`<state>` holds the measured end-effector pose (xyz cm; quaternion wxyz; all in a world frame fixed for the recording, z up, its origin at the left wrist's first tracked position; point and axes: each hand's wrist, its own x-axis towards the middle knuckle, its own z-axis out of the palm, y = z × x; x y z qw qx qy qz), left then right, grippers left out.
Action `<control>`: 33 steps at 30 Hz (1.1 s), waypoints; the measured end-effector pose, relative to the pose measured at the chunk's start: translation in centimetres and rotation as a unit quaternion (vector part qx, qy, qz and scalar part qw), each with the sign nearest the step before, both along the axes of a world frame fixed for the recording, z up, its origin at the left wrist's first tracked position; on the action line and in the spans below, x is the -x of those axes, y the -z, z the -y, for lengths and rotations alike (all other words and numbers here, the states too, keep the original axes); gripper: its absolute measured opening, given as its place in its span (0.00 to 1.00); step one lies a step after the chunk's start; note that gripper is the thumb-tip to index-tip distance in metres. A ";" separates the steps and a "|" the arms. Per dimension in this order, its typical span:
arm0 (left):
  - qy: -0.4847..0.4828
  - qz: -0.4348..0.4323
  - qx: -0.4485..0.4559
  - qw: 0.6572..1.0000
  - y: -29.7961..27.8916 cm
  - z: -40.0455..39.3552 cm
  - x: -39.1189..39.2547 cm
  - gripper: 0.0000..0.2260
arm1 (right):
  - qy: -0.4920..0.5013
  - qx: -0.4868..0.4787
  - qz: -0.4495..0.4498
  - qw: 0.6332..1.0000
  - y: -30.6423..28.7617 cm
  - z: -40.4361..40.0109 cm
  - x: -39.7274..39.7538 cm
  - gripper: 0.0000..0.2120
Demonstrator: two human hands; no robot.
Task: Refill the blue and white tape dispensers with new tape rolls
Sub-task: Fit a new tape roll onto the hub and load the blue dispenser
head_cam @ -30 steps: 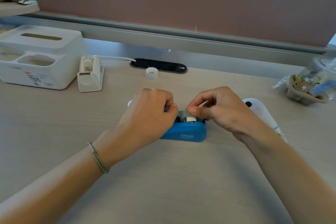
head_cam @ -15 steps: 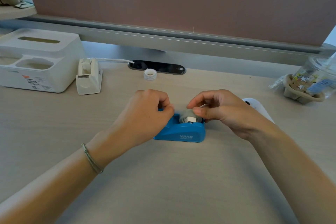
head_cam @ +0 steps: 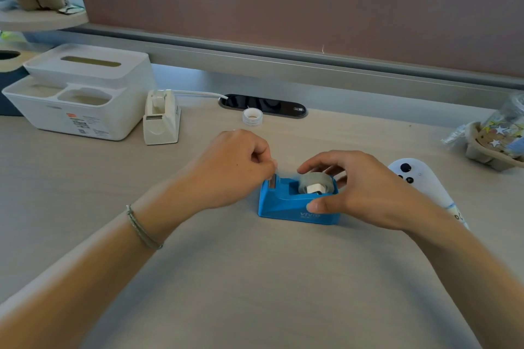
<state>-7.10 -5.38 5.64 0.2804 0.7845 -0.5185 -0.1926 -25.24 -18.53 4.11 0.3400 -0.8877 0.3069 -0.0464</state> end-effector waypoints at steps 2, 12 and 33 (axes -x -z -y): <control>-0.001 -0.012 -0.011 1.000 -0.1 -0.2 -0.4 0.11 | 0.002 -0.004 0.002 1.000 0.1 0.0 0.0 0.23; -0.002 0.001 -0.030 1.000 0.1 -1.0 -1.2 0.11 | -0.005 -0.028 -0.003 1.000 0.3 0.3 -0.2 0.20; 0.048 -0.076 -0.099 0.991 3.2 -0.3 -4.0 0.12 | -0.024 -0.037 0.003 0.999 0.4 0.4 -0.1 0.20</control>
